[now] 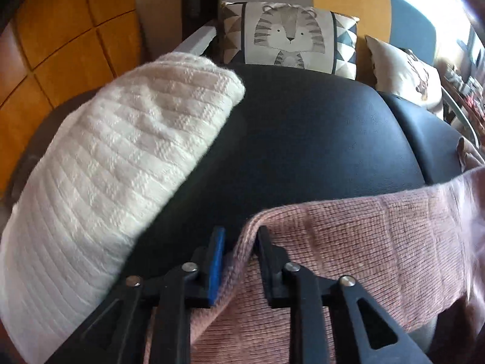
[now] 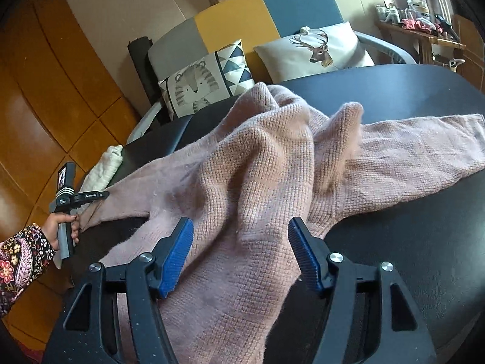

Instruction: Fold clothes

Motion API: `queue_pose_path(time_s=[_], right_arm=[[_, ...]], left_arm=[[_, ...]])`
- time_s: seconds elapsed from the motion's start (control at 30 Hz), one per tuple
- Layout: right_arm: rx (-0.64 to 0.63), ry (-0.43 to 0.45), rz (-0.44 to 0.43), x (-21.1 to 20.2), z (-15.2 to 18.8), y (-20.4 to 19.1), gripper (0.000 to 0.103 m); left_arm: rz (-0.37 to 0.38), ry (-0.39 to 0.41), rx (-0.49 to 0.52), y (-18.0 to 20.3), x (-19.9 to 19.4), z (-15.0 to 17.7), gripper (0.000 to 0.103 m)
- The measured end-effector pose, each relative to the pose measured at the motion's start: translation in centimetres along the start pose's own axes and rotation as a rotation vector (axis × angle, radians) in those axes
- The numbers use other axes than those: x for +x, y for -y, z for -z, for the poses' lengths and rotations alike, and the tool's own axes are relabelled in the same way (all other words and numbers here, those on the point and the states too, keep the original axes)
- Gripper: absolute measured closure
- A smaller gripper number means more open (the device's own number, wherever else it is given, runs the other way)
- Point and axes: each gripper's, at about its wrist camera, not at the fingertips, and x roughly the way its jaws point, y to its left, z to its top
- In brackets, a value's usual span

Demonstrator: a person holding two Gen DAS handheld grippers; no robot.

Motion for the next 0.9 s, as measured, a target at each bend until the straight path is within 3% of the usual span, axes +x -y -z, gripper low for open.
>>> queue_pose_path(time_s=[0.2,0.37,0.43,0.5,0.6,0.67,0.77,0.9], right_arm=[[0.001,-0.017,-0.010,0.6,0.3,-0.3,0.035],[0.007,-0.021,-0.013,0.6,0.7,-0.3,0.035],[0.016,-0.024,-0.015,0.7,0.8,-0.2,0.035],[0.019,-0.029,-0.015,0.8,0.8,-0.3,0.035],[0.007,-0.034,-0.007,0.7,0.9,-0.7,0.035],[-0.005,-0.034,0.006,0.5,0.9,-1.1,0.035],[-0.011,-0.041,0.034,0.2,0.9,-1.4,0.035],[-0.004,-0.068,0.064,0.6,0.7,-1.7,0.035]], left_arm=[[0.000,-0.065,-0.057,-2.9,-0.5,-0.2,0.080],[0.026,0.018,-0.183,-6.5,-3.3,1.5,0.080],[-0.015,0.041,-0.190,-7.2,-4.0,2.5,0.080],[-0.106,0.045,-0.175,-8.1,-4.1,3.3,0.080],[-0.195,0.018,-0.184,-10.1,-3.1,4.3,0.080],[-0.190,0.000,-0.197,-10.9,-1.8,4.5,0.080],[-0.181,0.036,-0.175,-11.6,-1.2,4.5,0.080],[-0.221,0.069,-0.207,-13.6,-0.6,4.4,0.081]])
